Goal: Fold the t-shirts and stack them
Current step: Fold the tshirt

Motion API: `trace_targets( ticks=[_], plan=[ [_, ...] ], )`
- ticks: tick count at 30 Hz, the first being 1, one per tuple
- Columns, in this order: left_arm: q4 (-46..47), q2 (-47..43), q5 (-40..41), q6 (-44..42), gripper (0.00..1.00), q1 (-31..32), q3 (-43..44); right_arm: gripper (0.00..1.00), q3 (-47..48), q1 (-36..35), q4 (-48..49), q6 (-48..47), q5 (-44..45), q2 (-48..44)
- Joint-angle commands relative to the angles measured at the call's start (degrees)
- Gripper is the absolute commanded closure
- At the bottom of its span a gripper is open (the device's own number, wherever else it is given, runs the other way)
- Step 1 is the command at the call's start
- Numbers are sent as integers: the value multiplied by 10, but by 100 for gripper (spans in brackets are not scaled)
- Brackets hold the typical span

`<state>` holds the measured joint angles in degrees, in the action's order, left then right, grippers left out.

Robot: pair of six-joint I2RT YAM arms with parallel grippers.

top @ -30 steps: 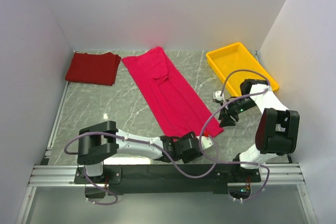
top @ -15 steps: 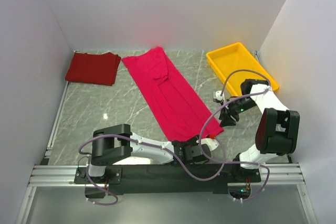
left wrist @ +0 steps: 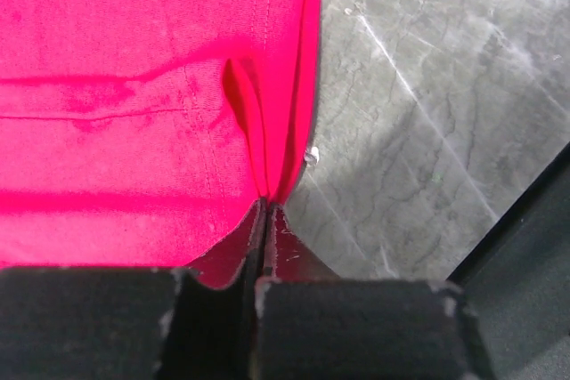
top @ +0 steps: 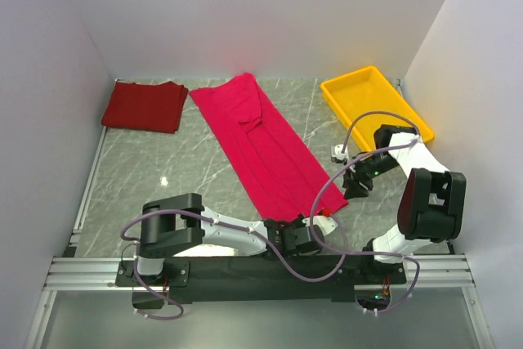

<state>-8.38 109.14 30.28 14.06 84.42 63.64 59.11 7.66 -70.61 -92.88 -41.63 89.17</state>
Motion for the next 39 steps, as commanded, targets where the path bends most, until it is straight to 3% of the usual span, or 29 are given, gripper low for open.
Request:
trace_targets(
  ticks=[1,7,11,21,39],
  plan=[
    [-50,12,-66,3,99,-8,-42,49,-15,4,11,-26,19,-11],
    [-22,-22,-98,10,99,-29,-68,46,-41,5,-9,-142,15,-19],
    [-17,-37,-101,11,100,-40,-75,39,-60,-9,-10,-211,14,-30],
    [6,-71,-131,9,99,-46,-76,38,-117,-59,78,-206,60,-65],
    [37,-88,-173,34,99,-47,-91,46,-196,-142,225,-149,157,-78]
  ],
)
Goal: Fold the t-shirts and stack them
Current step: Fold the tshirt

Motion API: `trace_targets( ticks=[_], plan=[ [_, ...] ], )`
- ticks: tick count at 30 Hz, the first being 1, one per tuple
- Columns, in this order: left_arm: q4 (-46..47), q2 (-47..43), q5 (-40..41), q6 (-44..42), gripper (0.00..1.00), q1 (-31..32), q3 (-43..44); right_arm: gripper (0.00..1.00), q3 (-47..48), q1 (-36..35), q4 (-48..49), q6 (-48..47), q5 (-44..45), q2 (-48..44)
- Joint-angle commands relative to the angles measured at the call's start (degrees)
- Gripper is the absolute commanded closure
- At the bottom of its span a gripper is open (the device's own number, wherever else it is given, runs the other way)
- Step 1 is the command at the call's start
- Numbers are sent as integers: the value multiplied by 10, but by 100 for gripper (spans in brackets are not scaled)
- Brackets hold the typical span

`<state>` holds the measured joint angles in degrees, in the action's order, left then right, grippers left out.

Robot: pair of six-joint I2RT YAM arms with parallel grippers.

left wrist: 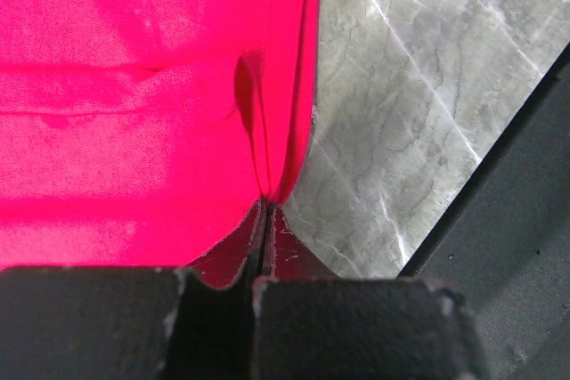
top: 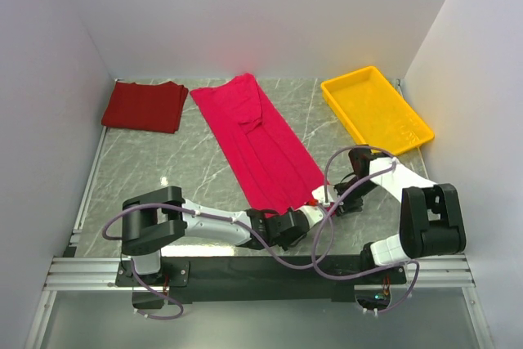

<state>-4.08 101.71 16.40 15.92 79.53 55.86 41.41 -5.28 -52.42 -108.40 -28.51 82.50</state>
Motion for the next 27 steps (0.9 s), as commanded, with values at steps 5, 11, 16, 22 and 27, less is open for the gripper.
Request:
trace_targets(
  ticks=[5,11,16,22,27],
  plan=[
    [-1,-13,-35,23,100,2,-18,56,-40,-18,79,14,36,-13],
    [12,-28,-32,30,99,1,-30,95,-45,-13,89,31,14,-26],
    [26,-70,-42,29,99,-1,-44,100,0,12,12,22,-44,-47],
    [17,-115,-62,29,99,-10,-43,100,81,23,-97,28,-99,-51],
    [11,-169,-102,29,99,-39,-46,100,155,22,-154,51,-149,-39]
  ],
)
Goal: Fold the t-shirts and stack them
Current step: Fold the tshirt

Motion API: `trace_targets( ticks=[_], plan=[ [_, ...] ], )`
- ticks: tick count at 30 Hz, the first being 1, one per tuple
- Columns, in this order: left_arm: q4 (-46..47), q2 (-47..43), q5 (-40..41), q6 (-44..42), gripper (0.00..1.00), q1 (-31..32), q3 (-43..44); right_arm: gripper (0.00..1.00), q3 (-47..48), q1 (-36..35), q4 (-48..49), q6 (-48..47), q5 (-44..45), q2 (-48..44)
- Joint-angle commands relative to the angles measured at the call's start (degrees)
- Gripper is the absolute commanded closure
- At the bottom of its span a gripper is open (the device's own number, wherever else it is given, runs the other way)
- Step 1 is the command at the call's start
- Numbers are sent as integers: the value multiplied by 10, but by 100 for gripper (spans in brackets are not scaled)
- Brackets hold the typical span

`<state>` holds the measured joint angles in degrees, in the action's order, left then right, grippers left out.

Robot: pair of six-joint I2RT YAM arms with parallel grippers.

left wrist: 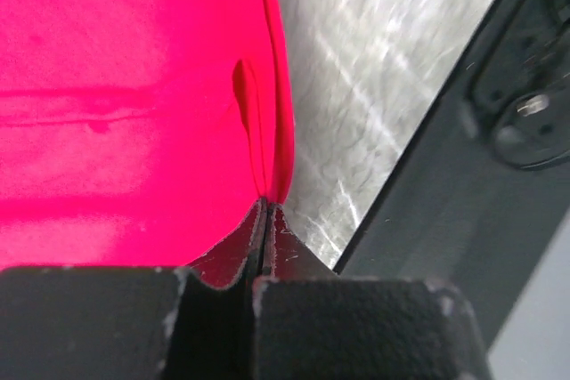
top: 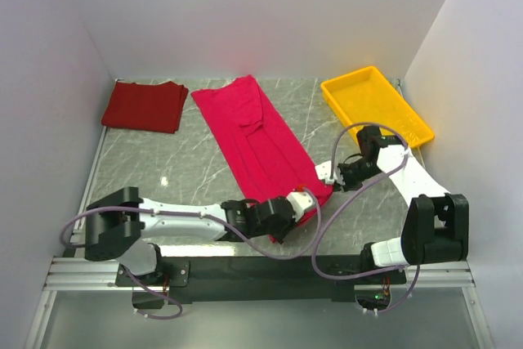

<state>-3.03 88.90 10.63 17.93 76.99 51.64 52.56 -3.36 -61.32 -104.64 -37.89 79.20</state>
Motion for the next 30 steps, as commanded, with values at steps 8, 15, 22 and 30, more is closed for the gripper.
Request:
trace_targets(
  ticks=[8,15,22,30],
  plan=[
    [-33,-98,-153,-17,99,-140,7,100,178,-18,-59,167,-104,75],
    [-61,-95,-235,-64,99,-268,25,100,296,-59,-13,318,-107,157],
    [-81,-29,-297,-118,99,-389,74,100,416,-97,38,414,-68,272],
    [-101,31,-301,-166,99,-465,136,100,504,-104,124,529,-26,365]
  ],
)
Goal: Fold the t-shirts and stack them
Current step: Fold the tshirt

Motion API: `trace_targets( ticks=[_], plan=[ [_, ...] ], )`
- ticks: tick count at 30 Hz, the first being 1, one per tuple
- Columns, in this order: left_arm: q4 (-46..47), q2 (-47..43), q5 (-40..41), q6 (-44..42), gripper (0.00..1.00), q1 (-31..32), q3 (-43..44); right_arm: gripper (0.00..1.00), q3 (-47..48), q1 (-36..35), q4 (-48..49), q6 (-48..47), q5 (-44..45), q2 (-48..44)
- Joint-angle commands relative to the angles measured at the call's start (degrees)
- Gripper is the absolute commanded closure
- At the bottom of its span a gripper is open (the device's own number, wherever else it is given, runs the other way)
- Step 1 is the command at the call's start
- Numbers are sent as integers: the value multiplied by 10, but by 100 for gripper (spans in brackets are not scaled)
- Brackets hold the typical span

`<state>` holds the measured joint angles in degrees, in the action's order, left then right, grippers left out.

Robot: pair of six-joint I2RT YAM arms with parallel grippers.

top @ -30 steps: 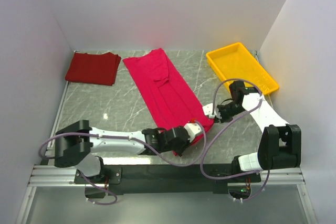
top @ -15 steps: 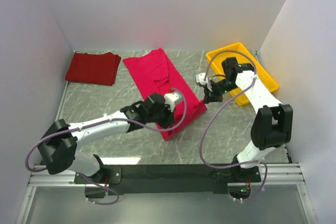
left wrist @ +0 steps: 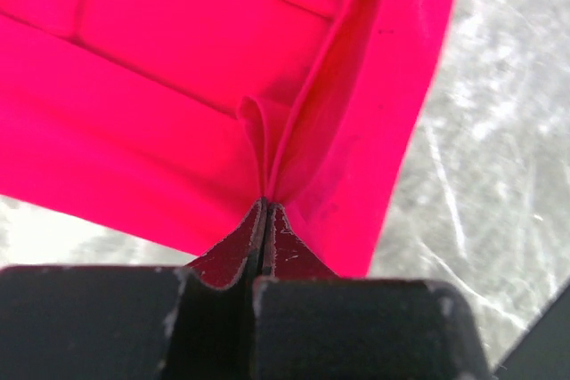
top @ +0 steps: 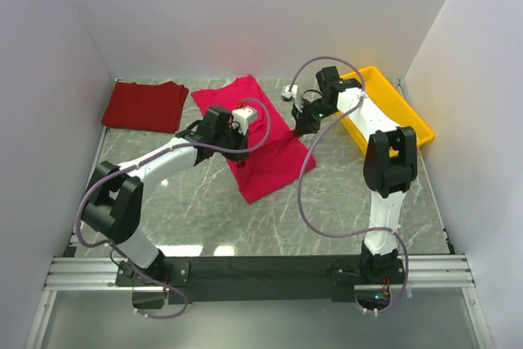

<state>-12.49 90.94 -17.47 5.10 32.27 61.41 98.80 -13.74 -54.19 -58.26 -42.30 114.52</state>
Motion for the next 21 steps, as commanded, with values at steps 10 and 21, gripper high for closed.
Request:
trace_targets(
  ticks=[10,21],
  plan=[
    [-4,99,-26,-45,99,-74,104,100,129,-20,108,145,44,95],
    [-13,124,-13,-66,99,-92,131,100,195,-29,138,193,76,153]
  ],
)
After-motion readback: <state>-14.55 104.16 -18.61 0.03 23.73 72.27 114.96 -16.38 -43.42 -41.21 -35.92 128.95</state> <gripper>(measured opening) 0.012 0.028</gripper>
